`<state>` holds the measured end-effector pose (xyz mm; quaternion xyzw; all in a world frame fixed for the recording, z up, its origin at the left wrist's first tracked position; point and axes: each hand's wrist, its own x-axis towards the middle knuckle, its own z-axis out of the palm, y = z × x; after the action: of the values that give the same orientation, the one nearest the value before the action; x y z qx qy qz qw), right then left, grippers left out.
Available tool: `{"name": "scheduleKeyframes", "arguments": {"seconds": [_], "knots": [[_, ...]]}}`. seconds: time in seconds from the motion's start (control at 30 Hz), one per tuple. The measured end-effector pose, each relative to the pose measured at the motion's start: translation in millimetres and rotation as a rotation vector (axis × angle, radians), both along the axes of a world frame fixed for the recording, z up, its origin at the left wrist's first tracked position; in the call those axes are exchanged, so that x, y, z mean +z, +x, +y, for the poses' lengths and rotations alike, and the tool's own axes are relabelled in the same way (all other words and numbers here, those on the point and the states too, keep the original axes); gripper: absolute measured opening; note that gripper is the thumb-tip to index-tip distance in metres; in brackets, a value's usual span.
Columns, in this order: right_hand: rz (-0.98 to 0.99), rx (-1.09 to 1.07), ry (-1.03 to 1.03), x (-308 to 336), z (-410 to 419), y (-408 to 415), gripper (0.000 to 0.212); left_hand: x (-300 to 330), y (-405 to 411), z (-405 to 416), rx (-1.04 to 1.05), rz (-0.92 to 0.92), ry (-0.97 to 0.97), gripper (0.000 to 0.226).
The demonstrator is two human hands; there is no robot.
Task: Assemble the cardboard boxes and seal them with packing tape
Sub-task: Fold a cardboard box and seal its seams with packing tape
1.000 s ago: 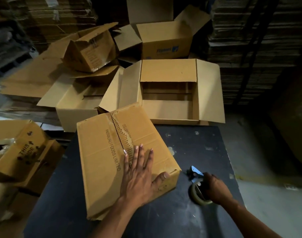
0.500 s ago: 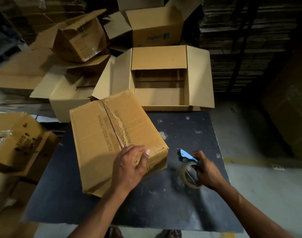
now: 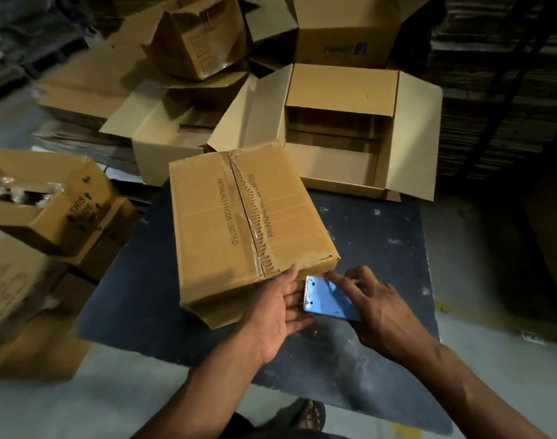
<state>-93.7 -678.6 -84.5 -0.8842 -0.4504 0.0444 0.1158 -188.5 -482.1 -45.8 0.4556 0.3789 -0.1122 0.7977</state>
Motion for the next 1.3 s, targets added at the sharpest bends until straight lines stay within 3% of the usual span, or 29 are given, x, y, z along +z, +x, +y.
{"name": "scheduleKeyframes", "arguments": {"seconds": [0.13,0.27,0.33,0.4,0.53,0.6,0.8,0.93,1.17,1.3], "knots": [[0.001,0.165,-0.023,36.5,28.2,0.7,0.103,10.5,-26.8,16.4,0.121,-0.078,-0.009,0.051],[0.178,0.369,0.040,71.5,82.0,10.7,0.090,15.8,-52.8,52.4,0.414,-0.088,-0.250,0.030],[0.176,0.460,0.043,81.6,114.2,9.8,0.088,17.4,-63.5,69.5,0.513,-0.069,-0.267,0.026],[0.142,0.533,0.025,88.6,141.8,6.0,0.083,18.5,-70.5,83.6,0.570,-0.013,-0.172,0.016],[0.025,0.674,-0.117,91.8,168.4,3.2,0.070,2.2,-90.8,120.1,0.626,0.076,0.317,0.010],[-0.015,0.718,-0.216,94.9,160.8,15.7,0.067,-7.2,-111.1,140.8,0.680,0.077,0.353,0.010],[-0.057,0.666,-0.469,117.2,143.6,52.6,0.073,-34.8,-129.1,165.7,0.574,0.060,0.316,0.018],[-0.052,0.651,-0.467,112.6,143.3,62.2,0.068,-39.4,-113.6,152.8,0.615,0.031,0.287,0.018],[-0.065,0.621,-0.544,112.1,154.8,56.5,0.067,-59.0,-109.4,150.0,0.658,0.099,0.411,0.013],[-0.136,0.645,-0.626,109.3,168.7,42.0,0.065,-72.4,-107.1,156.1,0.550,0.116,0.249,0.016]]}}
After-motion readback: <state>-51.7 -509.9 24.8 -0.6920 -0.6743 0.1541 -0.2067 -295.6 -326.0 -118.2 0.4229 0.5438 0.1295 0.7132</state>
